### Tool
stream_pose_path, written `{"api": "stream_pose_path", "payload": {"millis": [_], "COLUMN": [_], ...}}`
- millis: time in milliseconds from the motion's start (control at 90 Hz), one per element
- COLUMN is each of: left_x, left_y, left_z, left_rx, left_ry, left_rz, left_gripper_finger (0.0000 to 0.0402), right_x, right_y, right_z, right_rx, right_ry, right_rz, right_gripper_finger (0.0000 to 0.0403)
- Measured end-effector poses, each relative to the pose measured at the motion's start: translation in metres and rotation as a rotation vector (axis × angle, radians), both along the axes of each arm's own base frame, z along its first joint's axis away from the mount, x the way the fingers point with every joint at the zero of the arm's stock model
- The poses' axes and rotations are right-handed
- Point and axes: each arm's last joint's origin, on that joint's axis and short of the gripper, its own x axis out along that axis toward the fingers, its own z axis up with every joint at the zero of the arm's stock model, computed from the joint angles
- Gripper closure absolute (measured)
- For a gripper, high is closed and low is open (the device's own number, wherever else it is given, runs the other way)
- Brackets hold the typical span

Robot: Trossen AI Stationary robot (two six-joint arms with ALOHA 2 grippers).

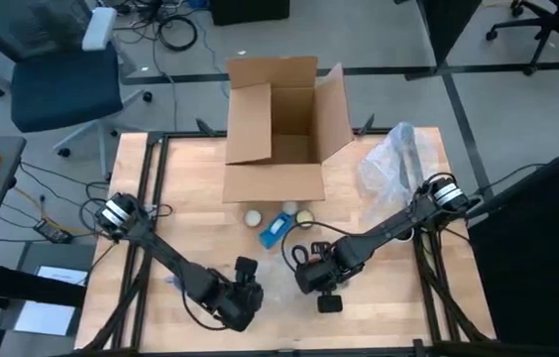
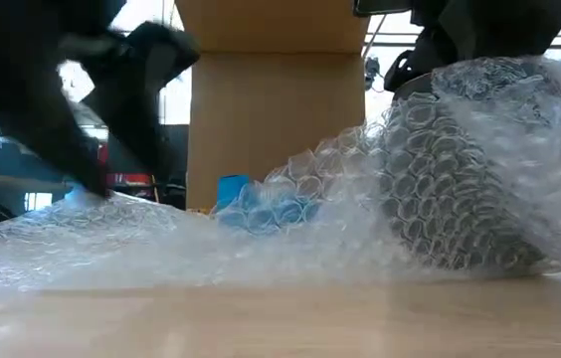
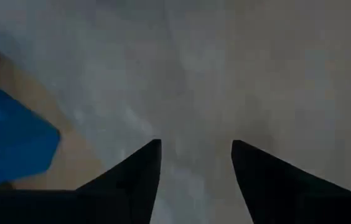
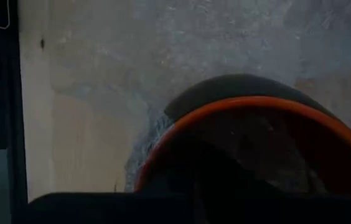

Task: Wrap mug
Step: Wrap the black mug with the bubble wrap

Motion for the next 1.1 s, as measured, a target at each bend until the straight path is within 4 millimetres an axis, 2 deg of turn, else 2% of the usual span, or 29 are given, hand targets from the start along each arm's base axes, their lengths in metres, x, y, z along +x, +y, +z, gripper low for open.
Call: {"api": "stream_pose_path", "payload": {"millis": [167,322,611,767,956,1100], "left_x": [0.005,0.010,0.019,0.019,0.017,0.022], "left_y": [0.001,0.002,-0.003,-0.003,-0.004,-0.005], "left_z": [-0.019,-0.019,-0.004,0.003,0.027,0.035], "left_rx": [0.096,0.160,0.158,0.168,0.160,0.114], "left_ry": [0.015,-0.080,-0.149,-0.095,-0.009,-0.046], "left_rz": [-0.013,0.029,0.048,0.037,0.092,0.130], "left_gripper_finger": [0.0220,0.0220,0.0220,0.0220,0.0220,0.0220], "right_x": [0.000,-0.002,-0.003,-0.005,-0.006,-0.006], "right_y": [0.001,0.001,0.004,0.005,0.006,0.006], "right_z": [0.000,0.003,0.015,0.015,0.016,0.016], "right_rx": [0.000,0.000,0.001,0.000,0.003,0.005], "right_ry": [0.000,-0.005,-0.008,0.011,0.019,0.020], "right_rz": [0.002,0.002,0.005,-0.008,-0.016,-0.025], "right_gripper_finger": [0.0403,0.0403,0.0403,0.0403,0.0403,0.0403]}}
